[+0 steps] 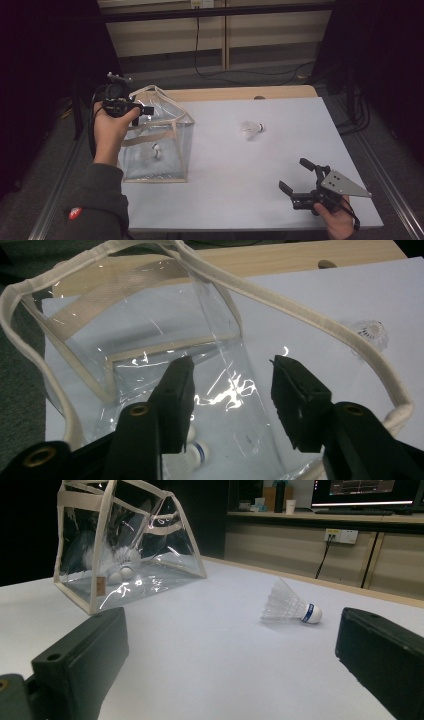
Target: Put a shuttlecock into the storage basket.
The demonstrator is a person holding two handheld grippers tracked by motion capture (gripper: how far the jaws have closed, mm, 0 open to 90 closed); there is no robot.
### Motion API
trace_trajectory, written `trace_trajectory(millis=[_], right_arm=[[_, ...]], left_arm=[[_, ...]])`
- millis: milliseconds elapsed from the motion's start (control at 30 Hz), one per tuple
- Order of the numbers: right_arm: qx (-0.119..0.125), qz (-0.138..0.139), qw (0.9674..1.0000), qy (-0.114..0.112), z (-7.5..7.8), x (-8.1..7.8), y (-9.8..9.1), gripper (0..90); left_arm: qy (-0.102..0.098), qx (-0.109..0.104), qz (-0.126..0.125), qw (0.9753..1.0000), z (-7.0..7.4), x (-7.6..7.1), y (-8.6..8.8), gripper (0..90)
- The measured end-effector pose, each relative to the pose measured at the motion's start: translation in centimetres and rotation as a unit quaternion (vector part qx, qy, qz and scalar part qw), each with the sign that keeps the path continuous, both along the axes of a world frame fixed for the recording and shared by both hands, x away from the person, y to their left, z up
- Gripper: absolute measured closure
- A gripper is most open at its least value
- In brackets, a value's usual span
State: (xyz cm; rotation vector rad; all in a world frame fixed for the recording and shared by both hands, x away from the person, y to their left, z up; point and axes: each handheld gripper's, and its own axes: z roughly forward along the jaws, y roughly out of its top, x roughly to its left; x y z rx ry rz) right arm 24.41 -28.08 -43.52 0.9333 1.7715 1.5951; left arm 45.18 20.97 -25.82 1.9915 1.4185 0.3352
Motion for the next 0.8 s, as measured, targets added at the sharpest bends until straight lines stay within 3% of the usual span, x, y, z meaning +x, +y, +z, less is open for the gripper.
trace_trajectory(millis=[433, 800], right_arm=[[0.0, -0.001, 1.0, -0.001, 0.0, 0.0, 0.0, 0.3], [0.0, -0.001, 1.0, -0.001, 0.1, 0.0, 0.0, 0.3]], left_arm=[[0.004, -0.014, -0.03, 0.9994, 0.3, -0.2, -1.2, 37.3], [-0.001, -0.028, -0.078, 0.9966, 1.3, -0.6, -3.4, 32.0]])
